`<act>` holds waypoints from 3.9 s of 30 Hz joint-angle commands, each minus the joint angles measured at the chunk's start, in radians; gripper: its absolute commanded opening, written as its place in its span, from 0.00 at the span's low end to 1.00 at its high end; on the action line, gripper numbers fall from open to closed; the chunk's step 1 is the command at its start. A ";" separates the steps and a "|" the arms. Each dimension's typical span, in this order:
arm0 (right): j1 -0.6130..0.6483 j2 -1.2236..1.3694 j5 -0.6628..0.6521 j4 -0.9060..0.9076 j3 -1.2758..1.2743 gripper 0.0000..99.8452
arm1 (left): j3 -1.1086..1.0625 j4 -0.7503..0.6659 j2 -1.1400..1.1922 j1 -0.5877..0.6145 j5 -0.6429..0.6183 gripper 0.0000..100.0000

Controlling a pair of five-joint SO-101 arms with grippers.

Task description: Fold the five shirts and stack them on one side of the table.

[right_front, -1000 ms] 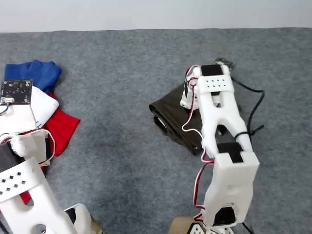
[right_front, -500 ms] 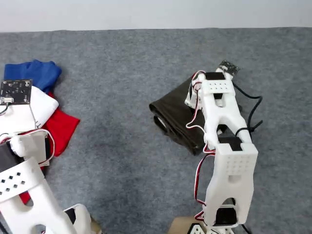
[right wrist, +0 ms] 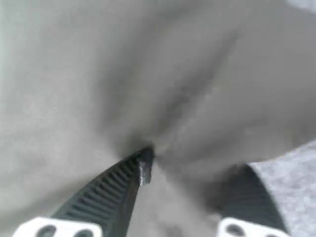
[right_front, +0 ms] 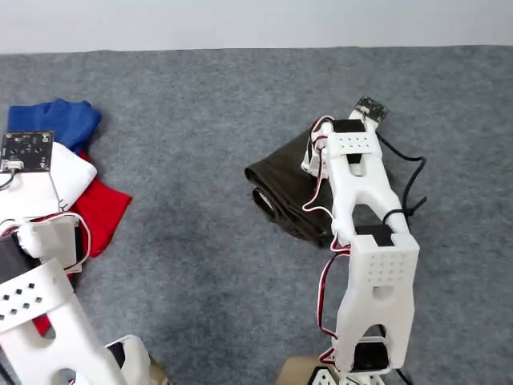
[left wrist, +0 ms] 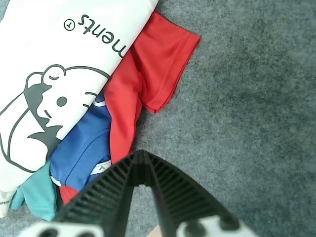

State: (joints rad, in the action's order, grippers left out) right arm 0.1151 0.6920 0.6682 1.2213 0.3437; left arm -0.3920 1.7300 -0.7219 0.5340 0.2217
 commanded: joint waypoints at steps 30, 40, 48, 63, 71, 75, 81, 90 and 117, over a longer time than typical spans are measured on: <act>-0.507 -0.033 -0.948 0.573 0.663 0.01 | 0.028 -0.014 -0.011 -0.008 0.008 0.00; -0.771 -0.031 -1.162 0.573 0.594 0.01 | 0.028 -0.014 -0.011 -0.008 0.008 0.00; -0.911 0.019 -1.280 0.565 0.598 0.01 | 0.028 -0.014 -0.011 -0.008 0.008 0.00; -1.056 0.145 -1.412 0.213 0.600 0.01 | -0.007 -0.009 -0.017 -0.008 0.003 0.00; -1.064 0.160 -1.467 0.107 0.600 0.02 | -0.024 -0.011 -0.018 -0.008 0.003 0.00; -1.076 0.154 -1.467 0.094 0.600 0.10 | -0.024 -0.008 -0.018 -0.008 0.002 0.00; -1.104 0.156 -1.418 0.096 0.641 0.24 | -0.025 -0.008 -0.018 -0.008 0.002 0.00; -1.087 0.154 -1.413 0.318 0.925 0.23 | -0.025 -0.008 -0.018 -0.008 0.002 0.00; -1.112 -0.054 -1.421 0.561 0.459 0.01 | -0.024 -0.009 -0.018 -0.009 0.000 0.00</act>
State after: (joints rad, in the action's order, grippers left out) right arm -0.9897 0.7426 -0.7557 1.7538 0.8730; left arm -0.4258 1.7300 -0.7219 0.5340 0.2217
